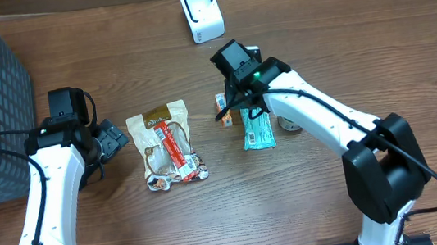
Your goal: Scan the item barcode
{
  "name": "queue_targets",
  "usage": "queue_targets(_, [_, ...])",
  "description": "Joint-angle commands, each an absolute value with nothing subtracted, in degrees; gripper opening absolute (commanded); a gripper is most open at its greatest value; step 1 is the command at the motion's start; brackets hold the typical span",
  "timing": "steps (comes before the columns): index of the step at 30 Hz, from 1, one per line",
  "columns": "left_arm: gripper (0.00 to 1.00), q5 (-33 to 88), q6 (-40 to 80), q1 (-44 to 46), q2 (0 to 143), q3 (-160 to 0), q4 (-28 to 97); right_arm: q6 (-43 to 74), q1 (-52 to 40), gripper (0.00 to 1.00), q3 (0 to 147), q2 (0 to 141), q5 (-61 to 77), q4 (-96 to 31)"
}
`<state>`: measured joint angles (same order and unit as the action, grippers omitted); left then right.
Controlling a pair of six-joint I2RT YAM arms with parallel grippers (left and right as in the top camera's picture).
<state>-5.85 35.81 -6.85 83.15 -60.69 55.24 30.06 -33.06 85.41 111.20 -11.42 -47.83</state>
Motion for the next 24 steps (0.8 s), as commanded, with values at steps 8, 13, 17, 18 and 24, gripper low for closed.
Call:
queue_targets(8, [1.0,-6.6,35.1,-6.9,83.2,-60.5,55.2,30.2,-34.1,0.12,84.7,112.2,-6.7,-46.2])
queue_targets(13, [1.0,-6.6,35.1,-6.9,83.2,-60.5,55.2,30.2,-34.1,0.04,84.7,112.3,-6.7,-46.3])
queue_targets(17, [1.0,-6.6,35.1,-6.9,83.2,-60.5,55.2,31.7,-34.1,0.04,82.8,112.3,-6.7,-45.1])
queue_targets(18, [1.0,-6.6,35.1,-6.9,83.2,-60.5,55.2,31.7,-34.1,0.04,82.2,112.3,-6.7,-44.4])
queue_targets(24, [1.0,-6.6,35.1,-6.9,83.2,-60.5,55.2,31.7,-34.1,0.04,79.8,112.3,-4.9,-42.1])
